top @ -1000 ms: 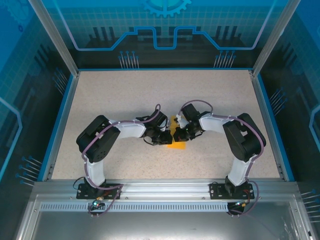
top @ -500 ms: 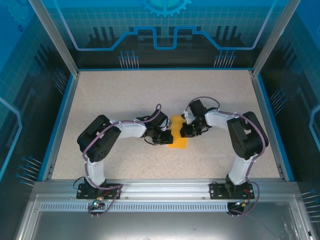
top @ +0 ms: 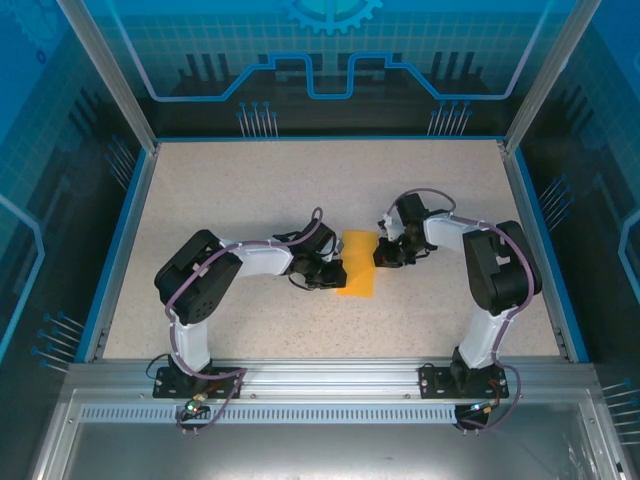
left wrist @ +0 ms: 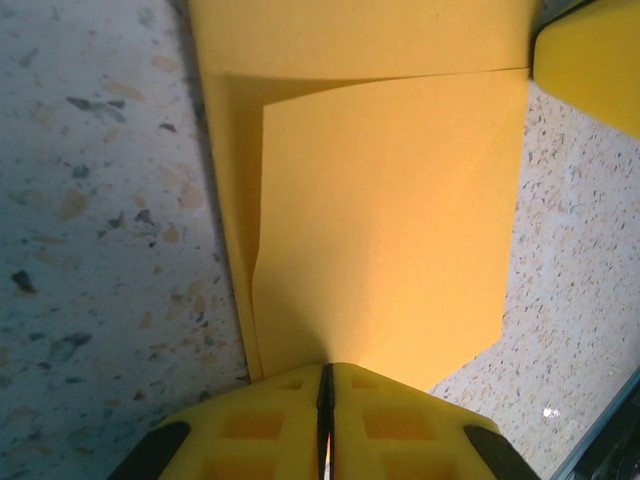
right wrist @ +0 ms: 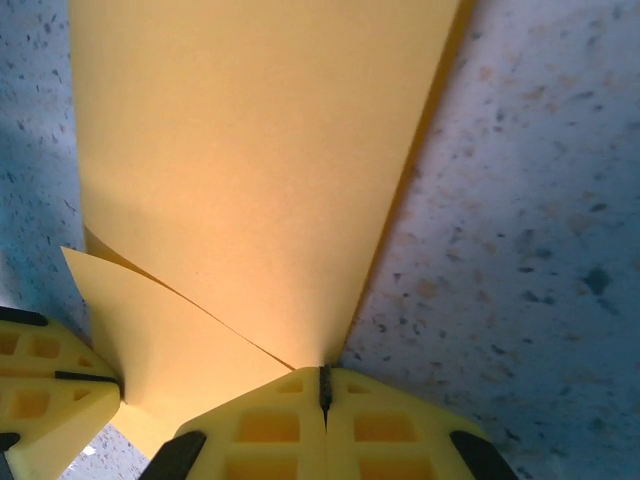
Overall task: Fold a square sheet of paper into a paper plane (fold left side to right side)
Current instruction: Fold the triangle a second time at the center of the table, then turn over the paper at the center of the table.
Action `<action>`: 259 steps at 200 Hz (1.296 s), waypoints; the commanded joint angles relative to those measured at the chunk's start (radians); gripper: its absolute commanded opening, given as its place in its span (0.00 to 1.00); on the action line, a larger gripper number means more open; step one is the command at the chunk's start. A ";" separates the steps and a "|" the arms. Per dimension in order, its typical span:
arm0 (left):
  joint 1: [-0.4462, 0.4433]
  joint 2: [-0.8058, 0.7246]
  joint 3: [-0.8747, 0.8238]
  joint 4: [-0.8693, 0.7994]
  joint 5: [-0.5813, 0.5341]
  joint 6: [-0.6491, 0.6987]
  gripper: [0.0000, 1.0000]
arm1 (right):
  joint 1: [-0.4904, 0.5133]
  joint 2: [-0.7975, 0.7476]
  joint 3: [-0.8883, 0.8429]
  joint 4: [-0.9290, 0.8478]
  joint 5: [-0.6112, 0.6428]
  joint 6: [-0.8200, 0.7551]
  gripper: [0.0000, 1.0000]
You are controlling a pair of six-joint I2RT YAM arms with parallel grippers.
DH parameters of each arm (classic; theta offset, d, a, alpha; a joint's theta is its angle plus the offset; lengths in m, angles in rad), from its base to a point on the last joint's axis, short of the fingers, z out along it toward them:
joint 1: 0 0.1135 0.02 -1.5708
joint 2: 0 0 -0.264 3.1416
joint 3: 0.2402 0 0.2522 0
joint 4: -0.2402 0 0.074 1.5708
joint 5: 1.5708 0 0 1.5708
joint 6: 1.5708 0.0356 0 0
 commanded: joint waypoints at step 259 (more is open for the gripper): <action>0.073 0.033 0.112 -0.023 0.073 0.070 0.23 | -0.068 -0.251 -0.289 0.286 -0.264 0.091 0.49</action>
